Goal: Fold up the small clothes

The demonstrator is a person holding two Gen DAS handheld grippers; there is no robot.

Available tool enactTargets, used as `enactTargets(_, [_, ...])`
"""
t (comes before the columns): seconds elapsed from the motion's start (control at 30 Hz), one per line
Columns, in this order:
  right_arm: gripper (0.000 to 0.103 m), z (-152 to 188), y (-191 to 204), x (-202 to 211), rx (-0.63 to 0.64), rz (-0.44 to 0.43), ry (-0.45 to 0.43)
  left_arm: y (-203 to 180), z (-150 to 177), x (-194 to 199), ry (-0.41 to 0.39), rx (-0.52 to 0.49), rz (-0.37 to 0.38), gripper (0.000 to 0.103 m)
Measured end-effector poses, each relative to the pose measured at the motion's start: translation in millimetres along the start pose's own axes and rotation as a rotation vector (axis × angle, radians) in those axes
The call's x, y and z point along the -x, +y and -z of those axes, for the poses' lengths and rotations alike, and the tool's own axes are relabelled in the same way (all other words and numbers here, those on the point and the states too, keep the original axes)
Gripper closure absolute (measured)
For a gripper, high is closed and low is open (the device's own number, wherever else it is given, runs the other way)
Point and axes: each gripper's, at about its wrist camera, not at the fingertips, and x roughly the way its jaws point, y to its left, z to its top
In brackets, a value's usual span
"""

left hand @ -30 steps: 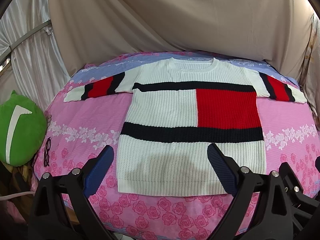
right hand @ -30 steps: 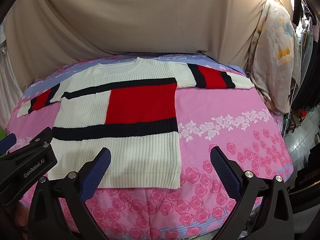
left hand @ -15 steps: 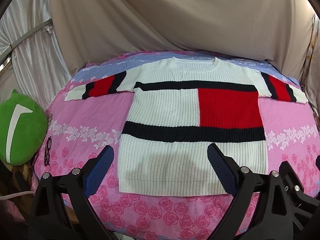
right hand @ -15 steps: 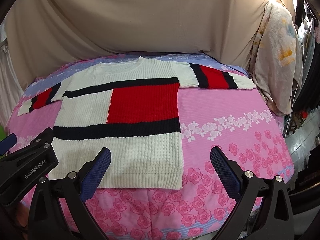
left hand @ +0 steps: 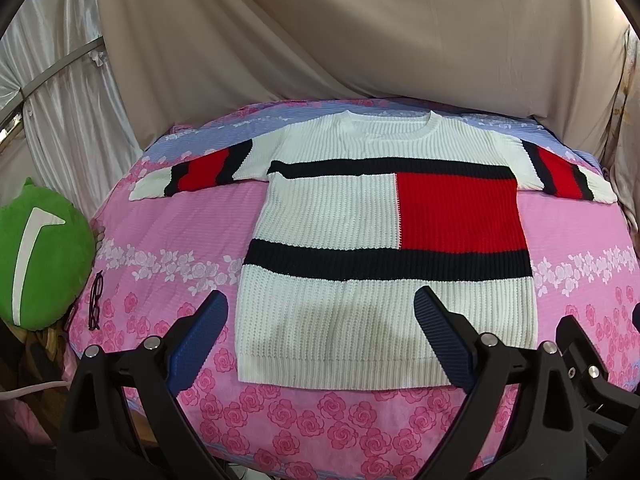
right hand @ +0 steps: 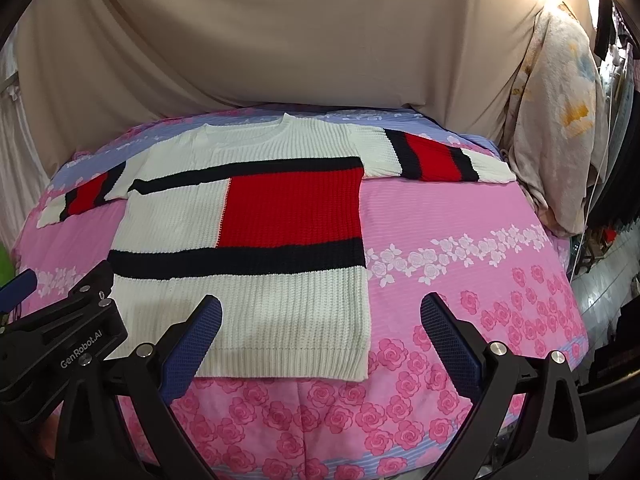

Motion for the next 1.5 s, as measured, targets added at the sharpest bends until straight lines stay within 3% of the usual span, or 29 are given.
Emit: enactTargets(1.5, [0.005,0.0,-2.4,-0.2,-0.002,0.0,0.003,-4.3,3.1,-2.1,0.011,-0.002,0.001,0.011])
